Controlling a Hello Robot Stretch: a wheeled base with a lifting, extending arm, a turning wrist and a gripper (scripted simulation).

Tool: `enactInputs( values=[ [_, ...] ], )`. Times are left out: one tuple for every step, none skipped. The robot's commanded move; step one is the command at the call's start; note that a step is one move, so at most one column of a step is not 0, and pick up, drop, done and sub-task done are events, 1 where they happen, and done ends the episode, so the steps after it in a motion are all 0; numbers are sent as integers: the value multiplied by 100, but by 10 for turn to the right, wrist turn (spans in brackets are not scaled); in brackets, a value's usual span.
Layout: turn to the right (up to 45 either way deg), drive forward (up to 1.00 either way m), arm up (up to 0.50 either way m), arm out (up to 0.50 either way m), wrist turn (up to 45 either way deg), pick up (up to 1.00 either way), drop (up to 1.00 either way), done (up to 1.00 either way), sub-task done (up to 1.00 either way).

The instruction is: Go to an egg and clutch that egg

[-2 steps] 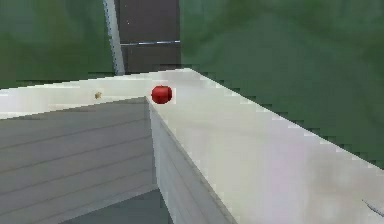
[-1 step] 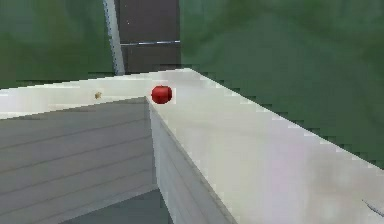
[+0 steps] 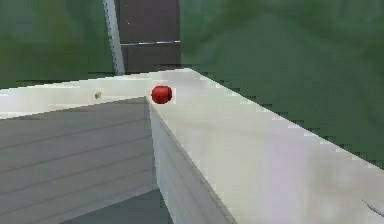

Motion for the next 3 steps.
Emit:
enactInputs(
  values=[
    [0,0,0,0,0,100,0,0,0],
    [0,0,10,0,0,0,0,0,0],
    [0,0,0,0,0,0,0,100,0]
  ],
)
